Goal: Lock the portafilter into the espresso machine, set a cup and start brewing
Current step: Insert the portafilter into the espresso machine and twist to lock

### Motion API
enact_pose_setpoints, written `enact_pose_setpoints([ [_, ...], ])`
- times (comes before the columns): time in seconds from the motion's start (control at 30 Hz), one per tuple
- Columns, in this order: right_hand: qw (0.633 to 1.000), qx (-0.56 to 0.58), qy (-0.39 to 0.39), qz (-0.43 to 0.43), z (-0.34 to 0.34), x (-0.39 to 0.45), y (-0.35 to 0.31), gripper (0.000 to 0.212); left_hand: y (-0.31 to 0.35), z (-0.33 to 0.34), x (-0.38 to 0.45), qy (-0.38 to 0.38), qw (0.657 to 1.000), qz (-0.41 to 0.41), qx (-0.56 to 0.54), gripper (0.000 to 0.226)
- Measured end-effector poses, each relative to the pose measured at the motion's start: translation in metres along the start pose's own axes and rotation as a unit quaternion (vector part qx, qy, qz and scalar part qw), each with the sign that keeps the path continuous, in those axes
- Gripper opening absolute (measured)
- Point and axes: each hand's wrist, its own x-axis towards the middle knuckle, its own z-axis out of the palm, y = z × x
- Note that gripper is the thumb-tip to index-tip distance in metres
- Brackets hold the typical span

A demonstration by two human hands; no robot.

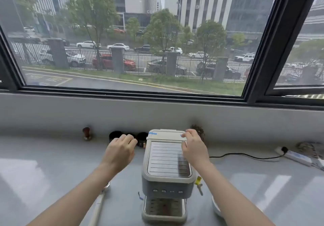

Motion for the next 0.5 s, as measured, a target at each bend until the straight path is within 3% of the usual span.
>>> enact_pose_setpoints([
  [0.07,0.999,0.008,-0.02,0.039,0.011,-0.001,0.002,0.033,0.004,0.016,-0.012,-0.036,0.999,0.007,0.012,0.005],
  [0.13,0.997,0.016,-0.044,0.064,0.025,-0.008,0.003,0.032,0.008,0.034,-0.033,-0.094,0.995,0.009,0.035,0.011],
  [0.3,0.998,0.016,-0.032,0.06,0.043,-0.013,0.004,0.03,0.019,0.067,-0.08,-0.148,0.988,-0.025,0.02,0.012],
  [0.5,0.999,-0.005,-0.014,0.048,0.054,-0.014,0.011,0.058,0.018,0.104,-0.145,-0.244,0.963,-0.115,0.012,0.029],
])
